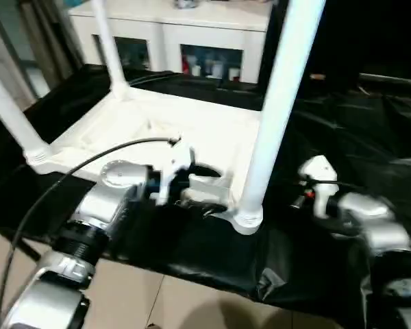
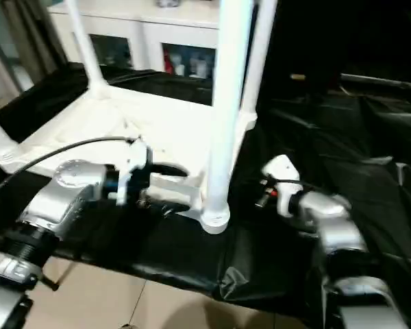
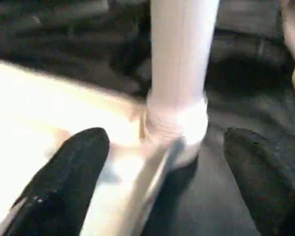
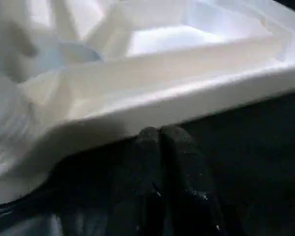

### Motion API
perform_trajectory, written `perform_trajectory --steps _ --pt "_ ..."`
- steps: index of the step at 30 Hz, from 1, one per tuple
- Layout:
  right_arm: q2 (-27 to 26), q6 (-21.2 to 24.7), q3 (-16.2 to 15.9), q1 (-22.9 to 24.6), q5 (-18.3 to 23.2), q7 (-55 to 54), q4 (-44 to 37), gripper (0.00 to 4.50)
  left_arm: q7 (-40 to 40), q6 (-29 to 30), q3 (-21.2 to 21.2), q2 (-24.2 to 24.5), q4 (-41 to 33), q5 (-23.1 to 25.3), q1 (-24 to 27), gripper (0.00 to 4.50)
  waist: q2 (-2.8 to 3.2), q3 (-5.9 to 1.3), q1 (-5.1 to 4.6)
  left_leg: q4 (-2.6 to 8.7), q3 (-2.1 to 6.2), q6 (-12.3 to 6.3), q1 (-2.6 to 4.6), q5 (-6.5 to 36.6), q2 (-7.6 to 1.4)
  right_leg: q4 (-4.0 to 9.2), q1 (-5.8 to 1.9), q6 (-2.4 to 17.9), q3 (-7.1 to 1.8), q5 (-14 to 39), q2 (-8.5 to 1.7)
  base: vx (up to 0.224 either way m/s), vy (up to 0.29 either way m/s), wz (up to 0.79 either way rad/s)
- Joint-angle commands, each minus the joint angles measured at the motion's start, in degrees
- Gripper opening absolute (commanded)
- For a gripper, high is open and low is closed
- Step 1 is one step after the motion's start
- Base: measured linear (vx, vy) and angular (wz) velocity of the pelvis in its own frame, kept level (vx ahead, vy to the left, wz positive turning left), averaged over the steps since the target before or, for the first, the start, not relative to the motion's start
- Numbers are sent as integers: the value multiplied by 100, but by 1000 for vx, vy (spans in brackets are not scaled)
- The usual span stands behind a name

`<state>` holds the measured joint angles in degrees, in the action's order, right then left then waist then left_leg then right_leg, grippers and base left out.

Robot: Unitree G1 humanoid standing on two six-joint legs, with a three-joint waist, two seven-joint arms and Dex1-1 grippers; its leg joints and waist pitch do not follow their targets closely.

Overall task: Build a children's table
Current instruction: Rotate table base, then rotate leg to tighten

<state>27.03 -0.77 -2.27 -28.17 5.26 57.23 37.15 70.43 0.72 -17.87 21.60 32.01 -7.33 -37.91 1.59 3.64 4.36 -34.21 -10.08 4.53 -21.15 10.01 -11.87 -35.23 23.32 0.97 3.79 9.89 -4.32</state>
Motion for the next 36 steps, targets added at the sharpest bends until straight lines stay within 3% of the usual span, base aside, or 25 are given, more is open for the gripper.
perform_trajectory --steps 1,4,5,9,10,13,14,15,16,19,21,25,26,27,31,36 --pt "182 172 -157 130 90 373 -434 20 -110 -429 -153 88 337 387 -208 393 -40 -424 24 371 2 -327 67 1490 -84 489 -328 1100 -209 1726 -290 0 0 0" --pt "410 437 -290 273 145 741 -909 20 -194 -648 -232 77 654 557 -379 380 -56 -444 106 366 6 -362 49 1235 -92 466 -339 1108 -214 1491 -303 0 0 0" --pt "462 477 -330 301 141 822 -1005 20 -188 -668 -246 66 711 576 -413 356 -63 -440 108 361 4 -373 37 1204 -90 455 -336 1150 -210 1423 -303 0 0 0" --pt "627 683 -457 396 90 1066 -1369 20 -133 -934 -360 -9 1092 784 -596 333 -70 -444 120 350 2 -403 35 1175 -80 465 -341 1163 -207 1401 -303 0 0 0" --pt "646 738 -476 413 89 1082 -1431 20 -96 -980 -381 -22 1167 804 -626 306 -66 -450 125 351 5 -402 33 1153 -87 458 -346 1165 -212 1382 -319 0 0 0" --pt "714 937 -515 502 121 1112 -1690 20 -11 -1217 -434 -86 1510 924 -750 300 -63 -445 119 350 3 -398 25 1152 -78 471 -343 1180 -206 1391 -314 0 0 0" --pt "742 1030 -527 541 149 1130 -1795 20 2 -1309 -453 -116 1654 978 -807 277 -30 -451 128 350 11 -387 35 1162 -92 462 -342 1189 -212 1352 -324 0 0 0" --pt "745 1038 -527 544 151 1132 -1803 20 3 -1316 -454 -118 1665 982 -811 277 -48 -443 130 349 3 -401 31 1166 -78 489 -345 1157 -208 1375 -308 0 0 0" --pt "800 1216 -541 623 216 1196 -2018 20 39 -1459 -501 -152 1902 1068 -910 256 -27 -446 130 358 12 -385 41 1212 -84 488 -347 1169 -205 1373 -307 0 0 0" --pt "936 1441 -508 761 345 1302 -2356 20 -22 -1638 -543 -215 2266 1198 -1092 250 -23 -445 149 354 14 -385 42 1268 -83 496 -353 1166 -206 1327 -305 0 0 0" --pt "1057 1528 -472 872 418 1406 -2550 20 -37 -1686 -531 -270 2449 1219 -1189 219 28 -459 176 352 28 -359 52 1259 -91 469 -367 1217 -205 1220 -320 0 0 0" --pt "1181 1759 -418 968 543 1506 -2733 20 -22 -1731 -467 -347 2643 1206 -1274 191 1 -459 197 342 18 -386 44 1239 -81 485 -379 1253 -202 1214 -318 0 0 0" --pt "1295 2060 -388 1020 658 1592 -2886 20 -12 -1766 -434 -402 2789 1218 -1335 171 27 -450 191 340 16 -387 47 1273 -70 512 -381 1255 -193 1248 -301 0 0 0" --pt "1350 2204 -371 1051 706 1634 -2977 47 -9 -1802 -423 -429 2884 1231 -1372 166 20 -453 206 341 19 -389 59 1285 -77 508 -384 1258 -197 1256 -304 0 0 0" --pt "1460 2478 -331 1112 840 1700 -3162 59 27 -1858 -381 -491 3109 1253 -1446 133 22 -452 213 331 22 -414 35 1200 -62 516 -388 1172 -191 1436 -318 0 0 0" --pt "1573 2657 -310 1135 964 1715 -3276 112 -17 -1884 -317 -547 3342 1260 -1488 85 24 -452 233 334 21 -402 46 1205 -67 549 -369 1058 -178 1713 -318 0 0 0"
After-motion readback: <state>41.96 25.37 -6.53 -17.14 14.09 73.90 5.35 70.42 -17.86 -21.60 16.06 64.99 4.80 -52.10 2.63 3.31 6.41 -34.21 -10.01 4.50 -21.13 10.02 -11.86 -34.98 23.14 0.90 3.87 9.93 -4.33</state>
